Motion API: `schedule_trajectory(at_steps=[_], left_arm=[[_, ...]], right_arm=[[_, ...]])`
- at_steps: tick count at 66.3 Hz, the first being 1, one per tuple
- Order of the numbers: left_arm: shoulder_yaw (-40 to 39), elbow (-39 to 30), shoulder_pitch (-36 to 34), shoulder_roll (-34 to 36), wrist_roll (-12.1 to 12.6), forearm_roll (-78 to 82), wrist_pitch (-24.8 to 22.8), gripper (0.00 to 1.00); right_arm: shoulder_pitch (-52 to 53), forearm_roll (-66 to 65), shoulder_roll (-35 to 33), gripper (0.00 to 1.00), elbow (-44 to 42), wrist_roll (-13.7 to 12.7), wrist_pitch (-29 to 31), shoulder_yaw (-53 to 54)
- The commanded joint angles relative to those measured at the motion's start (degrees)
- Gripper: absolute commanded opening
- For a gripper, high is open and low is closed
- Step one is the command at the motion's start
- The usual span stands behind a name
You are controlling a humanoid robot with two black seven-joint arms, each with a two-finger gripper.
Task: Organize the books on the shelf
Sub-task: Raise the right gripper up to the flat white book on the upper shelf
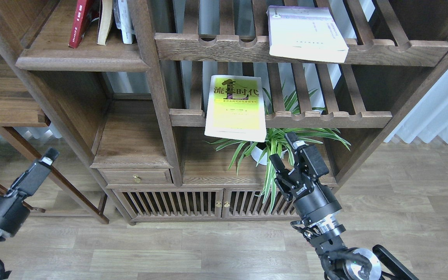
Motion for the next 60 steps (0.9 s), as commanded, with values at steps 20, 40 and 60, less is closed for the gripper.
schedule_trajectory(at_steps=[20,40,60], left_arm=[[-2.21,4.33,-0.54,0.26,0.06,0.13,0.00,1.00],[-3.00,5.03,-0.63,0.53,0.15,0.13,0.00,1.00],[-3.18,5.65,-0.54,0.70,0.15,0.13,0.00,1.00]], right_arm=[[11.49,0.00,1.16,0.99,0.30,0.27,-8.49,3.45],[12.90,0.00,0.99,0.99,0.65,0.01,-8.31,4.77],[19.41,0.09,0.37,0.99,0.48,0.01,-12.44,6.00]])
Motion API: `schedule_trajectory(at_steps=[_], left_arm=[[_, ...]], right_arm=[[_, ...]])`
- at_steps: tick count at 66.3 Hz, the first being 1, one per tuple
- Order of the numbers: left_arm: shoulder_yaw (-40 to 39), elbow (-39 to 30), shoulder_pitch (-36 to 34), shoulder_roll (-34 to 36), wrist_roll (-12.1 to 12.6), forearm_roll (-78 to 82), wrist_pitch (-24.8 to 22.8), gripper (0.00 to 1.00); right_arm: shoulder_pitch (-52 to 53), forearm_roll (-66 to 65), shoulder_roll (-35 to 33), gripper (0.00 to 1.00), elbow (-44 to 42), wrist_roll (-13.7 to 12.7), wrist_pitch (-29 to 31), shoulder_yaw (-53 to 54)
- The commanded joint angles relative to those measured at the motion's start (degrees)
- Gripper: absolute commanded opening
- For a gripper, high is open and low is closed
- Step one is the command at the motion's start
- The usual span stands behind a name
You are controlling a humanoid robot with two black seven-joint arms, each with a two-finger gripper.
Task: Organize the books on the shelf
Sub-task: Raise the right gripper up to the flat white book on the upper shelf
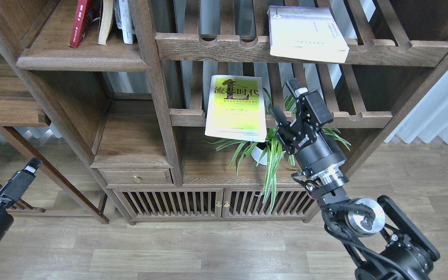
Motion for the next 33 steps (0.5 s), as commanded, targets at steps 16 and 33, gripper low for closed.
schedule_trajectory(at_steps=[16,33], left_arm=[[0.68,1.78,0.26,0.02,0.00,-0.03,0.00,1.00],[1.82,3.54,-0.62,0.02,0.09,0.40,0.00,1.00]], right_arm=[[4.85,0.41,0.08,0.99,-0.95,-0.09,-5.93,1.79],[6.96,4.19,0.52,0.99,-1.92,-0.35,-11.55,7.67]])
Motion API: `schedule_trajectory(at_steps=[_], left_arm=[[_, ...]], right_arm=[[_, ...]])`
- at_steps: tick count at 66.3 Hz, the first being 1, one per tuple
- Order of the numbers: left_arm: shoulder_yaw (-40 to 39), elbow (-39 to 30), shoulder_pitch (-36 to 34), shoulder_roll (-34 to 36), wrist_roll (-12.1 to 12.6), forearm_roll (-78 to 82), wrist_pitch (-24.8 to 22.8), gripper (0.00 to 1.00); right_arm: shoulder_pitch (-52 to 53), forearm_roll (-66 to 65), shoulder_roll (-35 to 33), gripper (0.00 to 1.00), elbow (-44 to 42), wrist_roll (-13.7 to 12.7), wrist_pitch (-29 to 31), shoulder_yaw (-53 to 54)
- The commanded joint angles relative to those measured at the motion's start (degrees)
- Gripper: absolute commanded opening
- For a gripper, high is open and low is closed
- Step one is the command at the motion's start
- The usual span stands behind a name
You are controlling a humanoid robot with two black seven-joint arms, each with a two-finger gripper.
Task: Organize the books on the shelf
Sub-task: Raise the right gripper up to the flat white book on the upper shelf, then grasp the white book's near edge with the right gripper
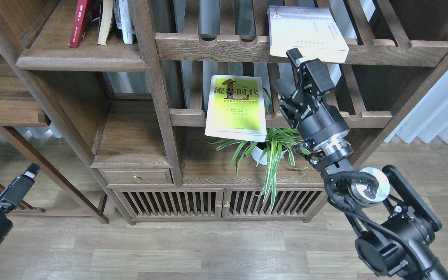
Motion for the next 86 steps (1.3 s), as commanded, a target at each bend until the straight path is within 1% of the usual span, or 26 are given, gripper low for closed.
schedule_trajectory(at_steps=[1,12,28,43,55,64,67,70,72,76,84,86], left_arm=[[0.44,0.66,-0.65,-0.09,0.09,0.32,0.00,1.00],[1.76,1.80,-1.97,-0.09,0.00,0.32,0.00,1.00],[1.23,1.71,-2.06,0.00,-0.09,0.23,0.00,1.00],[0.53,1.71,-2.06,0.00,-0.09,0.23,0.00,1.00],[0.61,1.71,-2.06,0.00,0.00,0.23,0.00,1.00],[0.88,1.80,-2.06,0.00,0.00,0.23,0.00,1.00],[0.88,1.71,-1.97,0.00,0.00,0.23,0.00,1.00],[0.97,1.71,-2.06,0.00,0.00,0.23,0.00,1.00],[0.97,1.71,-1.97,0.00,-0.09,0.23,0.00,1.00],[0.97,1.71,-1.97,0.00,0.00,0.23,0.00,1.00],[0.97,1.71,-1.88,0.00,0.00,0.23,0.00,1.00],[0.88,1.63,-1.97,0.00,0.00,0.23,0.00,1.00]], right_arm=[[0.89,2.92,0.14,0.99,-0.35,-0.18,-3.00,2.35],[2.56,3.10,0.40,0.99,-0.62,-0.18,-3.61,2.35],[3.96,2.92,1.37,0.98,-3.08,-0.10,-5.64,2.53],[4.75,3.01,1.72,0.94,-4.93,-0.18,-5.64,2.53],[6.34,2.92,1.81,0.87,-6.33,-0.01,-6.16,2.62],[6.34,2.92,1.89,0.71,-6.42,0.43,-5.72,3.41],[6.34,3.01,2.33,0.62,-6.33,0.52,-5.46,4.37],[6.34,3.01,3.03,0.55,-6.33,0.61,-5.46,4.90],[6.34,3.10,3.82,0.47,-6.33,0.52,-5.37,5.69],[6.25,3.10,4.97,0.35,-6.33,0.43,-5.37,7.01],[6.51,3.18,5.76,0.28,-6.42,0.17,-5.46,7.19],[6.51,3.27,5.85,0.23,-6.42,-0.01,-5.55,7.10]])
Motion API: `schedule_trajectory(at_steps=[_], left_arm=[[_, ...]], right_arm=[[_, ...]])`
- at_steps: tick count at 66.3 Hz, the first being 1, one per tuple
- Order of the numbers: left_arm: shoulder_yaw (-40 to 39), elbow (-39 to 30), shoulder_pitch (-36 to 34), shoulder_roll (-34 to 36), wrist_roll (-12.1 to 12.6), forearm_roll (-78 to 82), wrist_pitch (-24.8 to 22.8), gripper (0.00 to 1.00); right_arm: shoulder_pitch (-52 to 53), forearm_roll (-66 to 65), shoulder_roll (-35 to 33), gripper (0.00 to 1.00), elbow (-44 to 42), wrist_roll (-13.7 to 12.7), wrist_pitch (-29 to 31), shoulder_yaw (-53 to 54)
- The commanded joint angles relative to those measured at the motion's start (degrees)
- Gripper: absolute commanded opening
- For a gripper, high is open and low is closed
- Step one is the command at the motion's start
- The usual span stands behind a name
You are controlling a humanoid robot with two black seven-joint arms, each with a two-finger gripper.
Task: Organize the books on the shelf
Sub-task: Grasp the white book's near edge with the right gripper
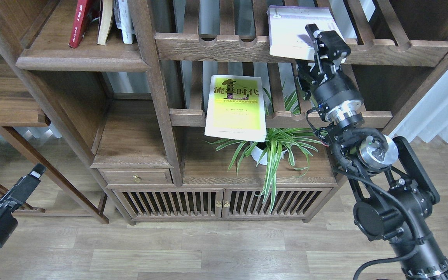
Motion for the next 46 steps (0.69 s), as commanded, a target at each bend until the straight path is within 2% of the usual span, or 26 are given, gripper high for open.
schedule_trajectory(at_steps=[1,2,5,22,33,46], left_arm=[[-0.09,-0.10,-0.06,-0.01,0.01,0.00,0.00,1.00],[-0.09,-0.10,-0.06,-0.01,0.01,0.00,0.00,1.00],[-0.18,-0.36,-0.06,0.08,0.01,0.00,0.00,1.00],[-0.79,-0.01,0.65,0.26,-0.08,0.09,0.00,1.00],[-1.06,0.08,0.91,0.26,-0.17,0.09,0.00,1.00],[-0.97,0.43,0.91,0.08,-0.17,0.09,0.00,1.00]], right_arm=[[0.18,0.17,0.62,0.21,-0.05,-0.27,-0.15,0.21],[0.18,0.17,0.62,0.15,-0.05,-0.36,-0.15,0.21],[0.09,0.43,0.71,0.04,-0.05,-0.36,0.02,0.30],[0.35,3.95,0.44,0.05,1.71,-0.01,0.11,3.19],[-0.96,5.44,0.71,0.05,3.21,-0.09,0.99,11.71],[-6.59,10.45,-2.10,0.05,3.29,-0.88,1.78,22.44]])
